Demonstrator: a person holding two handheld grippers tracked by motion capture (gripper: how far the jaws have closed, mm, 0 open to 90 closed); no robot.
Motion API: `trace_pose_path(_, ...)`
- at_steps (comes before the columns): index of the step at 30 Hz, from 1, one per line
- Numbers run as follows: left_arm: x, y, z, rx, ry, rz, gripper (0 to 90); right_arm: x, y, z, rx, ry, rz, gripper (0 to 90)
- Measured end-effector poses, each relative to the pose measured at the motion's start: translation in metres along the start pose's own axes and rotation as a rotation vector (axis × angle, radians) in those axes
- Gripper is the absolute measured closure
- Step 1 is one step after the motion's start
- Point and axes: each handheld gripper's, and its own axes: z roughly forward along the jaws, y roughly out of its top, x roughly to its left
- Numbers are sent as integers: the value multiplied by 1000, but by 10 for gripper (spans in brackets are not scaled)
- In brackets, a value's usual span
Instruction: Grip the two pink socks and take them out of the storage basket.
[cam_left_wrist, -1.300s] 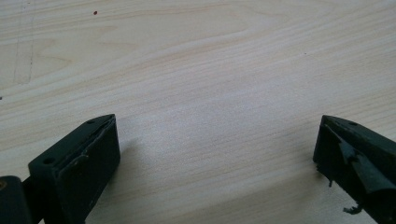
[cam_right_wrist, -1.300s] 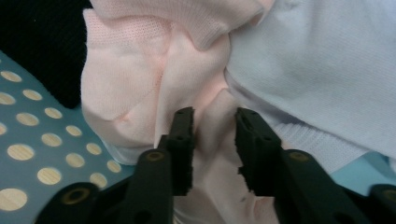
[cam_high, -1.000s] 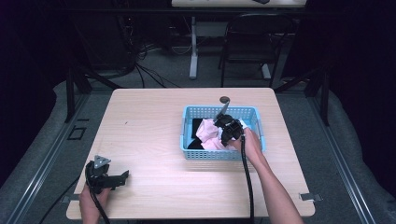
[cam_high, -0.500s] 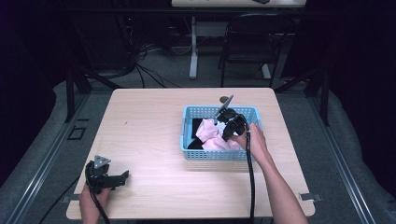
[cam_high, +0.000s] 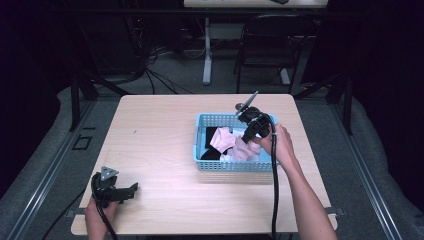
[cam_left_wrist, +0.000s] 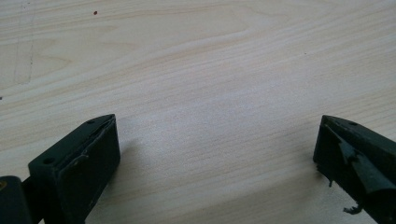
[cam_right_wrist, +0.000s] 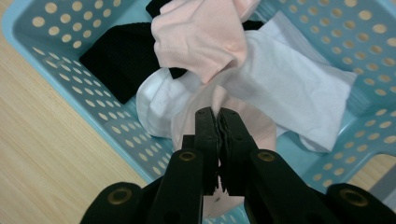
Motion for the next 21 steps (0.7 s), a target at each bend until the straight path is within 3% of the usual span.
trace_pose_path(21,0,0,0,0,0,-1,5,3,1,-59,-95,-36,-24,872)
